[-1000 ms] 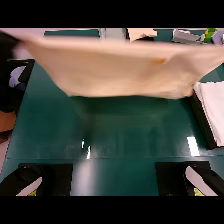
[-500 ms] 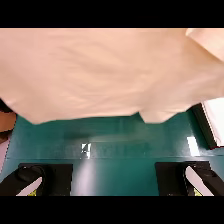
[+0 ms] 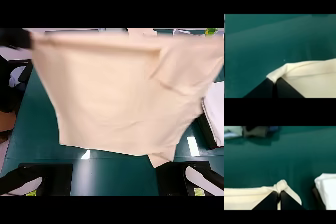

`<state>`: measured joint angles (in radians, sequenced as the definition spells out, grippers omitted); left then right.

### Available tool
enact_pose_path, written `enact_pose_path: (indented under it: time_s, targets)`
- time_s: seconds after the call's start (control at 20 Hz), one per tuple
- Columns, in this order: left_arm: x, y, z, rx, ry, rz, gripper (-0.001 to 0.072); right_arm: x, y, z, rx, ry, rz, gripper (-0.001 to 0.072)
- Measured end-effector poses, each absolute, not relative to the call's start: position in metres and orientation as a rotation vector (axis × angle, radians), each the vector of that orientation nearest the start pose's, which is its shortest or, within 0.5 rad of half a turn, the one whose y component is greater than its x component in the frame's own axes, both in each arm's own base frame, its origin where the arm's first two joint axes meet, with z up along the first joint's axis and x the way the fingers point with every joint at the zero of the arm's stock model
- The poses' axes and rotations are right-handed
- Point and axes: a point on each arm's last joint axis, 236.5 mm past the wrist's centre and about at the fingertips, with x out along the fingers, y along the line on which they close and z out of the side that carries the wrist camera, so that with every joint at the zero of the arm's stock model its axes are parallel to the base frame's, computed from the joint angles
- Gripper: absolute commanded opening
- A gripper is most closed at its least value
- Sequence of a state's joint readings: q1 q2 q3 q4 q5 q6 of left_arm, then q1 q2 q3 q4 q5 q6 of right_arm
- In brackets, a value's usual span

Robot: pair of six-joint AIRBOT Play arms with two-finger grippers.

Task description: Fold the shirts.

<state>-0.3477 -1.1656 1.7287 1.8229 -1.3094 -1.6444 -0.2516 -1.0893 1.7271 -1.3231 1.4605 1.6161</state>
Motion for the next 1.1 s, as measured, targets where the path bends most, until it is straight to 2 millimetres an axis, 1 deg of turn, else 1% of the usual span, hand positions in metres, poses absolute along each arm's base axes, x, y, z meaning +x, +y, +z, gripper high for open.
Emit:
enact_pose_path:
  time_s: [0.1,0.2,0.25,0.3,0.4,0.45,0.5,0.6,0.7,0.8,0.85,0.9,1.1]
  targets:
    - [0.433,-0.093,0.195,0.17,0.869,-0.112,0.0026,0.388,-0.031,0.199,0.304,0.966,-0.02,0.0018]
    - [0.455,-0.096,0.133,0.124,0.988,-0.125,0.0026,0.406,-0.026,0.142,0.322,1.066,-0.005,0.0018]
    - [0.463,-0.096,0.107,0.112,1.034,-0.128,0.0026,0.415,-0.023,0.114,0.328,1.111,-0.002,0.0018]
    - [0.469,-0.095,0.084,0.106,1.071,-0.133,0.0026,0.424,-0.022,0.092,0.336,1.137,-0.003,0.0018]
    - [0.482,-0.093,0.055,0.097,1.1,-0.144,0.0026,0.441,-0.022,0.061,0.347,1.159,-0.007,0.0018]
    - [0.485,-0.091,0.045,0.089,1.113,-0.146,0.0026,0.448,-0.023,0.052,0.35,1.164,-0.009,0.0018]
    - [0.49,-0.089,0.04,0.076,1.11,-0.147,0.0026,0.455,-0.023,0.049,0.35,1.157,-0.009,0.0018]
    - [0.492,-0.083,0.035,0.053,1.131,-0.149,0.0026,0.463,-0.024,0.051,0.344,1.146,-0.005,0.0018]
    - [0.485,-0.082,0.033,0.039,1.171,-0.176,0.0026,0.46,-0.025,0.055,0.322,1.147,-0.001,0.0018]
    - [0.469,-0.085,0.025,0.035,1.241,-0.216,0.0026,0.445,-0.025,0.054,0.282,1.169,-0.01,0.0018]
    - [0.463,-0.085,0.021,0.034,1.267,-0.23,0.0026,0.434,-0.025,0.051,0.268,1.187,-0.015,0.0018]
    - [0.454,-0.086,0.012,0.033,1.308,-0.242,0.0027,0.424,-0.024,0.046,0.26,1.205,-0.019,0.0019]
    - [0.424,-0.087,-0.022,0.02,1.424,-0.268,0.0026,0.381,-0.021,0.015,0.249,1.276,-0.034,0.002]
